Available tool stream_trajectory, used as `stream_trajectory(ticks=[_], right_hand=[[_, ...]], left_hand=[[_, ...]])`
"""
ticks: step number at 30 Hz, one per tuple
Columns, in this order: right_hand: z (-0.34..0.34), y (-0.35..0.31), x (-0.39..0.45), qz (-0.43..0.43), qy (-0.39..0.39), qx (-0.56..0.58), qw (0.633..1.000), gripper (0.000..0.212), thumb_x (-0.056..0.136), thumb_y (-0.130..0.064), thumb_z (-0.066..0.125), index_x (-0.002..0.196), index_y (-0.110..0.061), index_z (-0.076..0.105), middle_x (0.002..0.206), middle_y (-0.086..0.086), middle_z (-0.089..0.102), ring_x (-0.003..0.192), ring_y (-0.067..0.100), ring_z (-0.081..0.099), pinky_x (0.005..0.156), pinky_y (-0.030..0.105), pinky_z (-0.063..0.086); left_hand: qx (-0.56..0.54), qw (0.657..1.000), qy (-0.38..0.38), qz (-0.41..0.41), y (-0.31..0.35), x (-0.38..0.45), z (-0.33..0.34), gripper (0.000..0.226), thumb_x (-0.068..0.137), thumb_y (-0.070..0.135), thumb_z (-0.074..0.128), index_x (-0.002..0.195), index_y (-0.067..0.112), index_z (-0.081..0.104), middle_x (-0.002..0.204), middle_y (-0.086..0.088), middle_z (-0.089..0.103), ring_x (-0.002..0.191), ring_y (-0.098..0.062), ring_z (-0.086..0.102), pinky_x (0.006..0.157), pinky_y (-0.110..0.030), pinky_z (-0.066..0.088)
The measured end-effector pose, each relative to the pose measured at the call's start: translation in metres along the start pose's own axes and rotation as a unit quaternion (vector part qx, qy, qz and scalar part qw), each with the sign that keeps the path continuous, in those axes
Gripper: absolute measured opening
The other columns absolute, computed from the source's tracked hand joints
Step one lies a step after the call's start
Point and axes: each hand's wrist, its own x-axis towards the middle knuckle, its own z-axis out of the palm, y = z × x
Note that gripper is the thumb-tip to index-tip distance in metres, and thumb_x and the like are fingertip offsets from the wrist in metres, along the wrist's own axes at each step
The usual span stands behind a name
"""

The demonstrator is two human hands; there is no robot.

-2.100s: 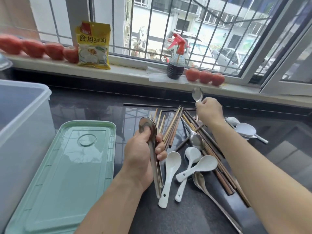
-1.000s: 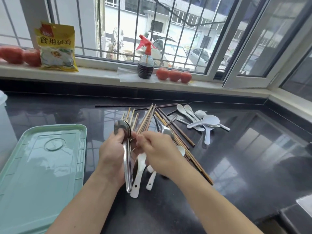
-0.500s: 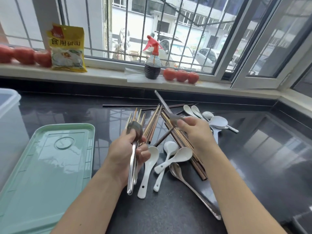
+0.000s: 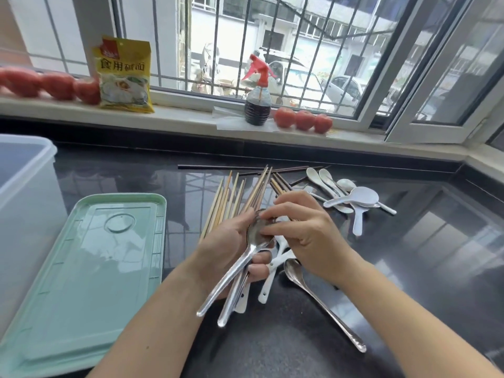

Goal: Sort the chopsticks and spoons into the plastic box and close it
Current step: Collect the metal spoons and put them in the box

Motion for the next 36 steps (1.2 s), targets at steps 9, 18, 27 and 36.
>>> stream_trajectory(ticks=[9,18,27,36], right_hand=[[0.007,-0.006,-0.009,0.029,-0.067,0.002,0.997,0.063,0.077,0.023,0.043,0.128,-0.005,0.068,0.144,0.001,0.058,0.149,0.03,0.033,0.117,0.044,0.038],[-0.015,0.019,-0.046,0.416,0.156,-0.01,0.896,0.04,0.077,0.015,0.047,0.094,-0.012,0.071,0.103,-0.001,0.069,0.106,0.023,0.063,0.095,0.039,0.05],[-0.054,0.138,-0.078,0.744,0.201,-0.055,0.635,0.034,0.096,-0.026,0.053,0.121,-0.005,0.062,0.126,0.017,0.063,0.114,0.036,0.058,0.081,0.033,0.042],[-0.057,0.166,-0.062,0.765,0.212,-0.064,0.604,0.027,0.09,-0.012,0.057,0.114,-0.003,0.067,0.124,0.019,0.063,0.105,0.04,0.065,0.075,0.033,0.047]], left_hand=[[-0.003,0.997,-0.009,0.08,-0.001,-0.002,-0.001,0.026,0.111,0.018,0.04,0.132,0.012,0.054,0.084,-0.007,0.053,0.06,-0.013,0.045,0.051,-0.022,0.042],[-0.035,0.98,0.137,0.14,-0.007,0.017,-0.007,0.016,0.111,0.009,0.034,0.104,0.008,0.048,0.085,-0.012,0.049,0.044,-0.008,0.033,0.035,-0.018,0.027],[0.046,0.972,0.148,0.178,-0.011,0.022,-0.006,0.02,0.111,0.008,0.031,0.101,0.008,0.047,0.083,-0.009,0.042,0.041,-0.009,0.031,0.035,-0.021,0.027],[0.052,0.972,0.142,0.179,-0.012,0.02,-0.006,0.019,0.111,0.009,0.033,0.104,0.007,0.05,0.082,-0.011,0.045,0.043,-0.011,0.033,0.034,-0.022,0.031]])
